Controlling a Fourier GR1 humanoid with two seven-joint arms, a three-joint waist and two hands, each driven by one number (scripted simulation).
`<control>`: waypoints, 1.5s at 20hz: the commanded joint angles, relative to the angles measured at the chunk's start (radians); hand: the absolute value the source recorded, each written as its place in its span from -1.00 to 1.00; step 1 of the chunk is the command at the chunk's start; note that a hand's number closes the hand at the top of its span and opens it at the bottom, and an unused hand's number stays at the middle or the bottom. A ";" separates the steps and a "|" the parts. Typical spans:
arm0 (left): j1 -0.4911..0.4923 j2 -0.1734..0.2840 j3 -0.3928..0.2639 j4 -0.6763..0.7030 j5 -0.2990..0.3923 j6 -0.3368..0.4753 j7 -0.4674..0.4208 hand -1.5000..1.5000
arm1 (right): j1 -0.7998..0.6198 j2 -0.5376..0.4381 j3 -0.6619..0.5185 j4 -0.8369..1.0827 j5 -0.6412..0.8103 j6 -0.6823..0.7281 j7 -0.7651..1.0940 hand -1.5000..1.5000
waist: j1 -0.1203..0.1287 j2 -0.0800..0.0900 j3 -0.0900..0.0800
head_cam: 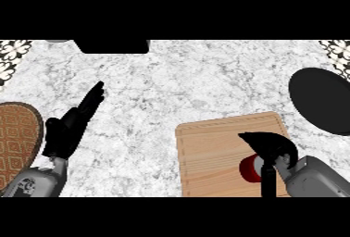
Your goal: Pick the can from the cutting board and place it in the pan
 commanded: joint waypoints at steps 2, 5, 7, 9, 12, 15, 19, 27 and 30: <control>0.040 -0.012 0.021 -0.024 0.000 -0.045 -0.016 0.00 | 0.009 0.040 -0.037 0.085 0.033 0.095 -0.009 -1.00 | 0.006 0.001 0.000; -0.026 -0.029 0.046 -0.033 -0.005 -0.042 0.051 0.00 | 0.025 0.053 -0.023 0.042 0.082 0.137 -0.084 1.00 | 0.001 0.001 0.000; -0.015 -0.014 0.062 0.007 -0.009 -0.070 0.021 0.00 | 0.009 0.092 -0.030 0.028 0.038 0.194 0.004 1.00 | 0.001 0.000 0.000; 0.001 -0.033 0.062 -0.006 -0.020 -0.070 0.004 0.00 | 0.032 0.121 -0.020 0.100 0.100 0.162 -0.080 1.00 | 0.003 0.001 0.000; 0.015 -0.025 0.079 -0.056 -0.028 -0.090 0.058 0.00 | 0.096 0.124 -0.057 0.014 0.139 0.160 -0.045 1.00 | 0.000 0.000 0.000; 0.044 -0.075 0.054 -0.021 -0.090 -0.065 -0.014 0.00 | 0.107 0.116 -0.068 0.065 0.238 0.132 -0.157 1.00 | 0.001 0.000 0.000; 0.032 -0.095 0.058 -0.018 -0.100 -0.075 0.019 0.00 | 0.057 0.138 -0.154 -0.012 0.252 0.161 -0.137 1.00 | 0.000 0.000 0.000; 0.100 -0.053 0.122 -0.013 -0.058 -0.067 -0.013 0.00 | 0.361 -0.098 -0.161 -0.487 0.479 -0.294 -0.533 1.00 | -0.083 -0.025 0.005; 0.115 -0.065 0.107 -0.027 -0.074 -0.053 -0.011 0.00 | 0.415 -0.160 -0.255 -0.582 0.535 -0.423 -0.620 1.00 | -0.099 -0.029 0.006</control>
